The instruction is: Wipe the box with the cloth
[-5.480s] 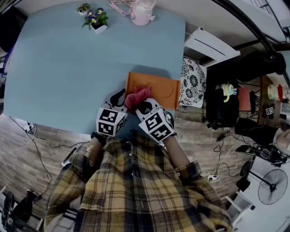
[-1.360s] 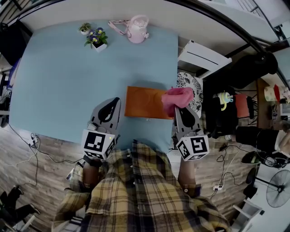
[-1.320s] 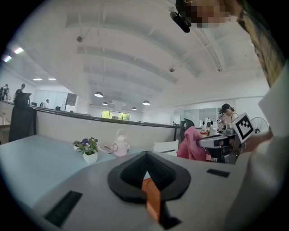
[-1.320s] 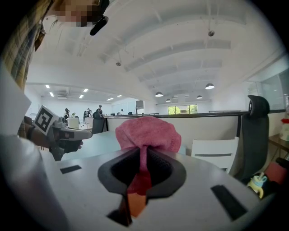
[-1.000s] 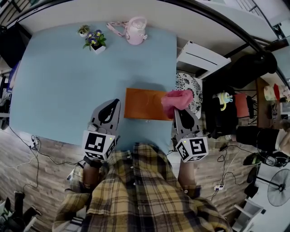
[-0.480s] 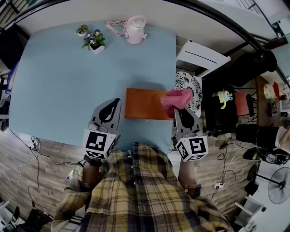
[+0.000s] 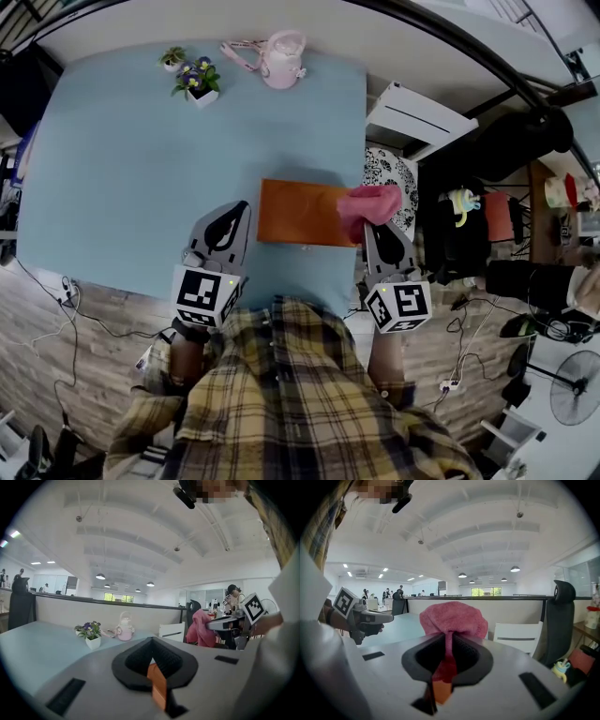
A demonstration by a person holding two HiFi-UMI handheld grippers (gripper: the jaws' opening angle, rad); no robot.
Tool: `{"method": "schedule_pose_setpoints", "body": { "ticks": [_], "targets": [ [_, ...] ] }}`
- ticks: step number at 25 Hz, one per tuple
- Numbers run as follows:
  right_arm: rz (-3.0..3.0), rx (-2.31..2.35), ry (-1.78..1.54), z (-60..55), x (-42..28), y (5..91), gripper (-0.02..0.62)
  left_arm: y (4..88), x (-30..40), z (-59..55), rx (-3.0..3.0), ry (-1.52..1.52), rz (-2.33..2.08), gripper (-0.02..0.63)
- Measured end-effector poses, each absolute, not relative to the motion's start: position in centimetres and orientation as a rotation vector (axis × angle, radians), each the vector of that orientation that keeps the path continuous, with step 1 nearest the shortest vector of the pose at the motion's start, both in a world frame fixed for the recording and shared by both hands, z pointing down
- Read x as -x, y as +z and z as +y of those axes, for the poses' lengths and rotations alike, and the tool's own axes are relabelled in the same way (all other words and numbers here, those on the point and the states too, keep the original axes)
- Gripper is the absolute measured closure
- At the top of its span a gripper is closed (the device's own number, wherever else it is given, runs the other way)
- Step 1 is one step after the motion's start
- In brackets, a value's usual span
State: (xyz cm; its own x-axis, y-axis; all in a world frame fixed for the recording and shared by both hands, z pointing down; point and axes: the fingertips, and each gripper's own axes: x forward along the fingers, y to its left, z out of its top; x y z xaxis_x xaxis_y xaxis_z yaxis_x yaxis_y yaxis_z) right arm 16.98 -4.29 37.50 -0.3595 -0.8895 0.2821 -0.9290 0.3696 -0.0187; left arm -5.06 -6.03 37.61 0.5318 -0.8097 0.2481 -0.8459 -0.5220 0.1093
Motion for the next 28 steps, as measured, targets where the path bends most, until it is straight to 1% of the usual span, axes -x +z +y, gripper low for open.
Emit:
{"method": "schedule_pose_setpoints", "body": {
  "ticks": [28],
  "targets": [
    [-2.388, -1.588, 0.253, -4.19, -16.3, 38.28, 0.549, 38.61, 6.03, -5.39, -2.515, 0.25, -1.427, 0.617]
  ]
}}
